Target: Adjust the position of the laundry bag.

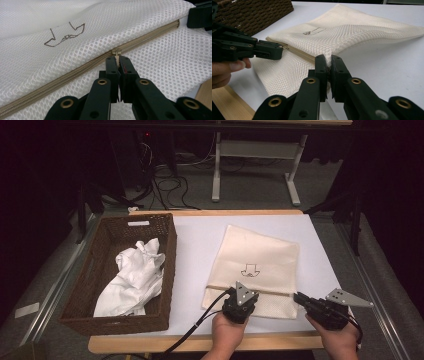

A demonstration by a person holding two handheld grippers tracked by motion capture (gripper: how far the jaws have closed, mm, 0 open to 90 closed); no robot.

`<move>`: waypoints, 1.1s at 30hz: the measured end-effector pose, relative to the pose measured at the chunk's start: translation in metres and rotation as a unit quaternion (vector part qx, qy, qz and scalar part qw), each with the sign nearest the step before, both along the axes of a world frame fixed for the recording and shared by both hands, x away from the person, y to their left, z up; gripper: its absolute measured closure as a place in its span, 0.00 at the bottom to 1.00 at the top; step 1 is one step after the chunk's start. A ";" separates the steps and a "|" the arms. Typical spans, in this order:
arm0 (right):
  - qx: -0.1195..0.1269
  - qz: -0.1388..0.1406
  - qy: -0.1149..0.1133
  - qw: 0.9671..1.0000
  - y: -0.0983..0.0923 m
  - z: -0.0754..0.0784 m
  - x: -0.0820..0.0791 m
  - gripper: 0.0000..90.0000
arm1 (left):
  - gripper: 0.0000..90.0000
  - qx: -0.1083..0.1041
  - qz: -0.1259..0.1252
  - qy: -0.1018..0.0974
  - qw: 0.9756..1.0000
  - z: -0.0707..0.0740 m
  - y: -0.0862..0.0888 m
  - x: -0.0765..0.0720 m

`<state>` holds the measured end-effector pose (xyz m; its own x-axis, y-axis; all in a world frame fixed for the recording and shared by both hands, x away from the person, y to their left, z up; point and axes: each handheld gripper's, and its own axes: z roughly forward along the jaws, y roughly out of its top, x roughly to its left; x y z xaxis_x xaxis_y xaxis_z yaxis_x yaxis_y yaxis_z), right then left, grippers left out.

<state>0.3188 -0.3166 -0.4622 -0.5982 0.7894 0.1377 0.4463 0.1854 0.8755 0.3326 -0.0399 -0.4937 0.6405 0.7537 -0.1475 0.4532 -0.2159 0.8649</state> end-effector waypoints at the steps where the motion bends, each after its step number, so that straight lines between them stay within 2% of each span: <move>1: -0.003 -0.002 -0.002 1.000 0.000 0.000 0.000 0.96 | 0.97 -0.004 0.000 0.002 1.000 -0.001 0.002 0.001; 2: -0.002 0.000 -0.002 1.000 -0.001 0.000 0.000 0.96 | 0.97 -0.005 0.012 0.007 1.000 -0.002 0.004 0.001; 3: -0.002 0.000 -0.002 1.000 -0.001 0.000 0.000 0.96 | 0.97 -0.005 0.012 0.007 1.000 -0.002 0.004 0.001; 4: -0.002 -0.008 -0.005 1.000 -0.004 0.000 0.000 0.96 | 0.97 -0.010 0.026 0.019 0.999 -0.004 0.014 0.003; 5: -0.002 -0.008 -0.005 1.000 -0.004 0.000 0.000 0.96 | 0.97 -0.010 0.026 0.019 0.999 -0.004 0.014 0.003; 6: 0.007 -0.017 0.000 1.000 -0.010 0.001 0.001 0.96 | 0.97 -0.010 0.033 0.020 0.999 -0.006 0.024 0.004; 7: 0.011 -0.018 0.001 1.000 -0.013 0.000 0.001 0.96 | 0.97 -0.009 0.029 0.017 0.999 -0.005 0.026 0.003; 8: 0.011 -0.012 0.004 1.000 -0.012 0.000 0.001 0.96 | 0.97 0.003 0.029 0.010 1.000 -0.004 0.027 0.001; 10: 0.007 -0.012 0.003 1.000 -0.010 -0.001 0.000 0.96 | 0.97 0.008 0.030 0.007 0.999 -0.003 0.029 0.000; 14: 0.003 -0.005 0.001 1.000 -0.003 0.000 0.000 0.96 | 0.97 0.003 0.031 0.013 0.999 -0.002 0.035 0.000; 15: -0.002 -0.007 -0.002 1.000 -0.002 0.000 0.000 0.96 | 0.97 0.011 0.035 0.013 0.999 -0.002 0.036 0.000; 17: 0.002 -0.019 -0.001 1.000 -0.008 0.000 0.000 0.96 | 0.97 0.005 0.056 0.031 0.998 -0.005 0.051 0.002; 19: 0.005 -0.024 -0.001 1.000 -0.014 -0.001 0.002 0.96 | 0.97 0.012 0.064 0.034 0.997 -0.005 0.061 0.001; 23: 0.009 -0.029 0.000 1.000 -0.017 0.000 0.002 0.96 | 0.97 0.037 0.069 0.034 0.996 -0.002 0.074 -0.003; 24: 0.009 -0.030 0.000 1.000 -0.017 0.000 0.002 0.96 | 0.97 0.039 0.064 0.032 0.997 -0.002 0.076 -0.003; 26: 0.009 -0.023 0.003 1.000 -0.017 -0.001 0.002 0.96 | 0.97 0.070 0.051 0.020 0.996 -0.004 0.077 -0.007; 27: 0.003 -0.021 0.002 1.000 -0.015 -0.002 0.002 0.96 | 0.97 0.078 0.049 0.019 0.996 -0.005 0.078 -0.008; 29: -0.004 -0.016 0.005 1.000 -0.012 -0.003 0.001 0.96 | 0.97 0.070 0.047 0.023 0.996 -0.008 0.081 -0.008; 31: -0.008 -0.016 0.005 1.000 -0.012 -0.003 0.001 0.96 | 0.97 0.075 0.051 0.020 0.996 -0.010 0.082 -0.009; 33: -0.011 -0.018 0.005 1.000 -0.012 -0.003 0.000 0.96 | 0.97 0.068 0.049 0.020 0.996 -0.011 0.083 -0.009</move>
